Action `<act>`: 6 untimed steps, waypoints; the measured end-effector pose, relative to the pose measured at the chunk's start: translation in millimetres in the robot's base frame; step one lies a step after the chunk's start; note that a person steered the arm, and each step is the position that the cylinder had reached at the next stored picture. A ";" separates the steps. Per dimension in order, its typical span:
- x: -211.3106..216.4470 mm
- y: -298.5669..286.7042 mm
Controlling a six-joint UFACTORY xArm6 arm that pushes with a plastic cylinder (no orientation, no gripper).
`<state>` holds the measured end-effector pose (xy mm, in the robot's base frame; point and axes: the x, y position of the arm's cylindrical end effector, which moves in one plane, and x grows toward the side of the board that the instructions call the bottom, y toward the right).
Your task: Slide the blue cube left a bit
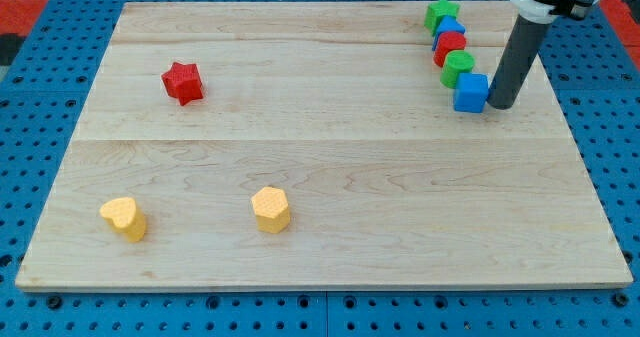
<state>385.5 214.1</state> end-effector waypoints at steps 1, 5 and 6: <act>-11.9 0.0; -10.9 5.6; -17.9 4.3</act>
